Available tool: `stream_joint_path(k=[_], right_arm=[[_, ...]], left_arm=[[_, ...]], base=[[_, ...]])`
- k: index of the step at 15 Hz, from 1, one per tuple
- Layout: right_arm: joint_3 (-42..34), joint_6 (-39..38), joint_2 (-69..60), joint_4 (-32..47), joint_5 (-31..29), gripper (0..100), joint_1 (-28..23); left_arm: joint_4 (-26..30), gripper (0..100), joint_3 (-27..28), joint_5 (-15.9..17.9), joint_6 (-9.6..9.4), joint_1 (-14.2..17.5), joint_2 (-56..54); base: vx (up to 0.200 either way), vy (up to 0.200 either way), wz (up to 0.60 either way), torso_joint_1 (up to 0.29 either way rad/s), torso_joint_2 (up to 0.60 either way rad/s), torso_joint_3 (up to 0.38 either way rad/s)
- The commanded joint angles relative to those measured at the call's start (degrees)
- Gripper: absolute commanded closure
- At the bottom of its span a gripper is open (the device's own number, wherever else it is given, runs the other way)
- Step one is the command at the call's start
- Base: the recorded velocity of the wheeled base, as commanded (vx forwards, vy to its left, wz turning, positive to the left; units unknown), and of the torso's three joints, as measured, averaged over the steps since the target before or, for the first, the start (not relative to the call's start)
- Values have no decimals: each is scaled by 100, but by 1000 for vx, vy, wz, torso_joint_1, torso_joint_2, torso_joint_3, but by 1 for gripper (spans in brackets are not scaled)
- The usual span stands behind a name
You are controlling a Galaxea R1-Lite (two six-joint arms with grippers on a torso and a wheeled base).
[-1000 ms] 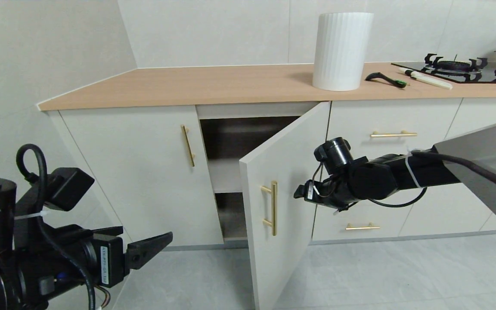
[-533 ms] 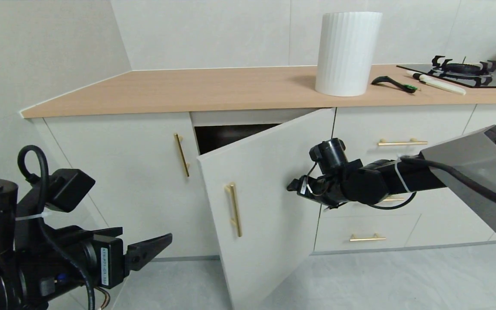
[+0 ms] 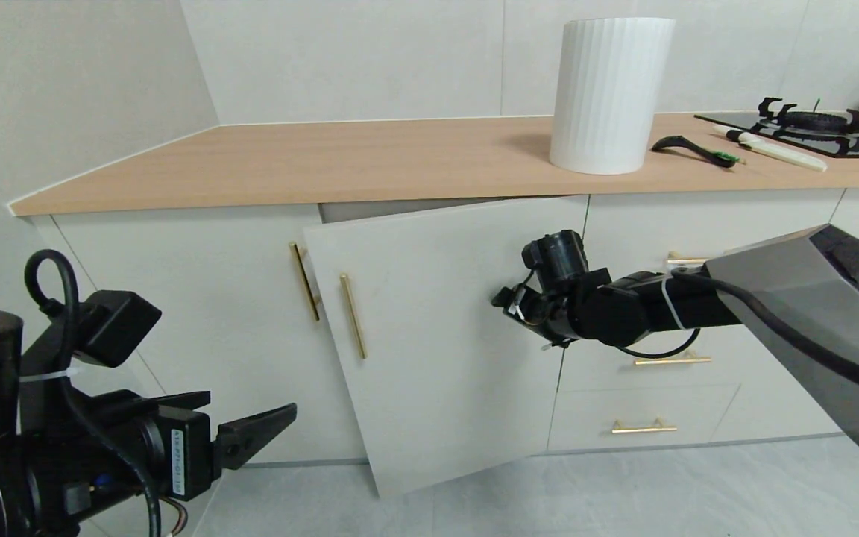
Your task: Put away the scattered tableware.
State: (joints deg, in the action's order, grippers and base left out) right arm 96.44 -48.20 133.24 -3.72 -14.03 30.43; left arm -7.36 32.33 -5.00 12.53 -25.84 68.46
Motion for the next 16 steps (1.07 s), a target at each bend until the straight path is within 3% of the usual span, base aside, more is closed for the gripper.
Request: stream_joint_path(k=[1,11,14,15,16], right_arm=[[323,-58,255,-24,-205,0,-54],[516,-216,228,29,-504,0,-257],[-134,-154,-352,64,-487,0,-257],[-1180,180,-1380,64,-487,0,-239],[-1637,347,-1828,38,-504,0,-248]], left_arm=[[-2,0,1,-1,4,0,0],[-2,0,1,16,4,0,9],[-20,0,10,-1,4,0,-26],[-20,0,10,43,-146,0,-377],[-20,0,10,34,-260,9,-527]], base=[[0,0,0,0,0,0],[0,0,0,0,0,0],[0,0,0,0,0,0],[0,0,0,0,0,0],[0,0,0,0,0,0]])
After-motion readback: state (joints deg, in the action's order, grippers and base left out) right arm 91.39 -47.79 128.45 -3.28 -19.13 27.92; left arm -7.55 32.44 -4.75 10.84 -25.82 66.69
